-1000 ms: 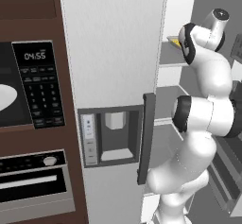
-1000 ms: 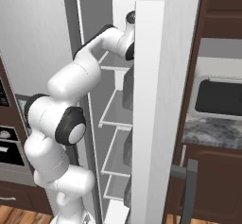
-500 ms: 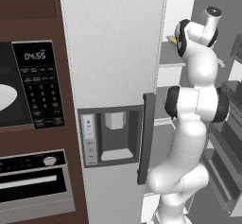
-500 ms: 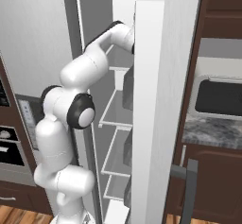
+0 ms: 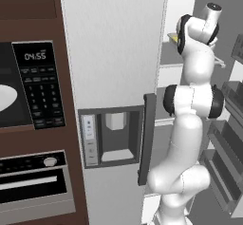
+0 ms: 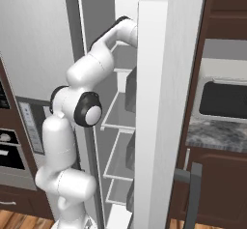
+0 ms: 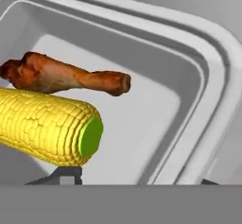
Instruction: Place the tupperware containing the chicken drumstick and corn meal in the microwave. Close the microwave door and press the start button to reheat the meal.
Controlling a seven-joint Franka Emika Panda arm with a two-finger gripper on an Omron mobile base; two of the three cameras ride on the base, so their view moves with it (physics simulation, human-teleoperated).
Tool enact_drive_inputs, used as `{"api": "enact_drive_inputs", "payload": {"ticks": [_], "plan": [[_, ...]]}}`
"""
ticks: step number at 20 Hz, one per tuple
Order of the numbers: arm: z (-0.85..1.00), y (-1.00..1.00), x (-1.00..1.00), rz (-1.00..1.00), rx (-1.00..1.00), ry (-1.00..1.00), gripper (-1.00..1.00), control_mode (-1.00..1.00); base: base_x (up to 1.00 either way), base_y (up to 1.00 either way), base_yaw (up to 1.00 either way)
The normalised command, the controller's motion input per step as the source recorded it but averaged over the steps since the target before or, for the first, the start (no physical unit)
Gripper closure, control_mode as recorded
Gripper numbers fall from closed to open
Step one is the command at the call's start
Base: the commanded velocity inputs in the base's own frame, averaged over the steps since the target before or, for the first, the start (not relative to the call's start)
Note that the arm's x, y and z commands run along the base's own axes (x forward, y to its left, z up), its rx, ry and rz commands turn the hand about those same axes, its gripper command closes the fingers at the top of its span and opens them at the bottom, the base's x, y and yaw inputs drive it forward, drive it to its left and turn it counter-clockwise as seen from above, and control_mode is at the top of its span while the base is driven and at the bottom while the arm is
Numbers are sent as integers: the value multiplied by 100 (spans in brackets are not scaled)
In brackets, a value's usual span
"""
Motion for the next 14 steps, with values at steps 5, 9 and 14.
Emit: {"api": "enact_drive_inputs", "payload": {"ticks": [5, 9, 14], "plan": [[-39, 4, 5, -2, 0, -13, 100, -100, 0, 0, 0], [-23, 24, -14, -6, 0, -6, 100, -100, 0, 0, 0], [-2, 43, -62, -1, -2, 0, 100, -100, 0, 0, 0]]}}
